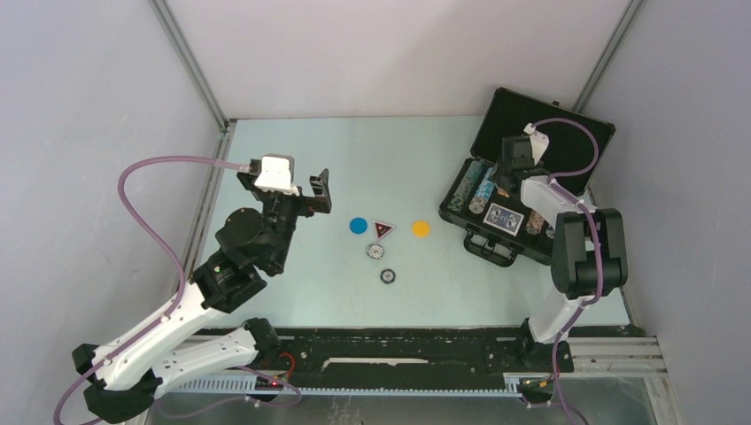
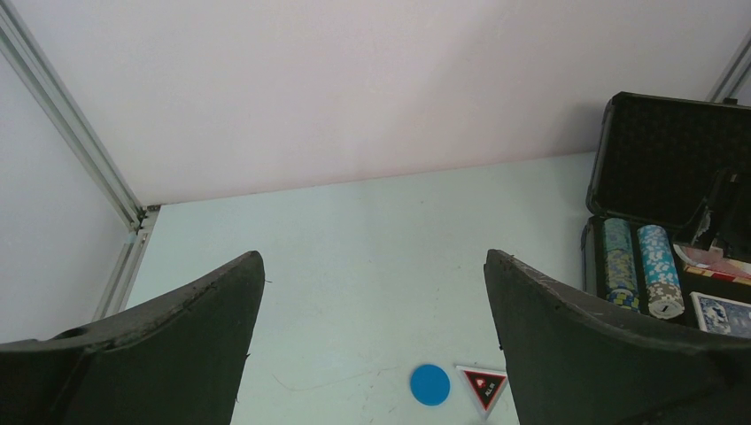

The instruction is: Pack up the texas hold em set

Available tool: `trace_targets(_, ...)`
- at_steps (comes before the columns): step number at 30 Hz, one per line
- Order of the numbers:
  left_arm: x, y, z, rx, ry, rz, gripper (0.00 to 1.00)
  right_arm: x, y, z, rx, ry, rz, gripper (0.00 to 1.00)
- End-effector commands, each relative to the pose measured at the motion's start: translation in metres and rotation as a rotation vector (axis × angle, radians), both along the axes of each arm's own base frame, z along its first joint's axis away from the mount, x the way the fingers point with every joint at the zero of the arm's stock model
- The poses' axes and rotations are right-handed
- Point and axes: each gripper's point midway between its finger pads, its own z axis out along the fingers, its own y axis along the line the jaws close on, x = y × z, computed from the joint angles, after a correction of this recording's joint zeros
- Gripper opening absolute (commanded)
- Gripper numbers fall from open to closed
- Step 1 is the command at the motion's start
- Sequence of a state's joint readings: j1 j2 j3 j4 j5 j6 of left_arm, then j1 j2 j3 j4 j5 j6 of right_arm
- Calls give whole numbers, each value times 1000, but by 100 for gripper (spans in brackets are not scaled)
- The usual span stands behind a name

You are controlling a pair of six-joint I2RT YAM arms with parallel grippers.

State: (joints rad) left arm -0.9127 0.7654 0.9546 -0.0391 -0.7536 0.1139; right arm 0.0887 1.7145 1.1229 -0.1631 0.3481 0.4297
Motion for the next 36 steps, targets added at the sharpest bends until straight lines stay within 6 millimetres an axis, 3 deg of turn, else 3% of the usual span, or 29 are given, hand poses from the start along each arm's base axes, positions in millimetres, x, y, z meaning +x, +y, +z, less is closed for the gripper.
trace_targets(1, -1, 3, 6, -20, -16, 2, 100, 19, -7, 21, -35, -60, -55, 45)
trace_targets(21, -2, 3, 7, -24, -18, -4, 100, 14, -13, 6, -63, 25, -78, 55)
trace_targets(30, -1, 2, 6, -23, -16, -4, 100, 17, -9, 6, -53, 26, -49, 64)
trace_targets(36, -1, 2, 7, -26, -18, -4, 100, 18, -4, 6, -53, 22, -35, 77)
